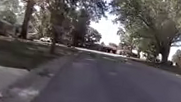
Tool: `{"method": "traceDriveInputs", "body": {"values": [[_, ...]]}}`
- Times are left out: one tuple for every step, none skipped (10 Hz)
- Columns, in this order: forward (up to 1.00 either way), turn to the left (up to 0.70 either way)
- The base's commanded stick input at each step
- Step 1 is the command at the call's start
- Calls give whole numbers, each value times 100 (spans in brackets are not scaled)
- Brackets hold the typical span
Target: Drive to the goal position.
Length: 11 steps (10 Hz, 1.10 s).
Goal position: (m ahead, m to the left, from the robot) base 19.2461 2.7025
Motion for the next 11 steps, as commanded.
{"method": "traceDriveInputs", "body": {"values": [[100, 0], [100, 0], [100, 0], [100, 0], [100, 0], [100, 0], [100, 0], [100, 0], [100, 0], [100, 0], [100, 0]]}}
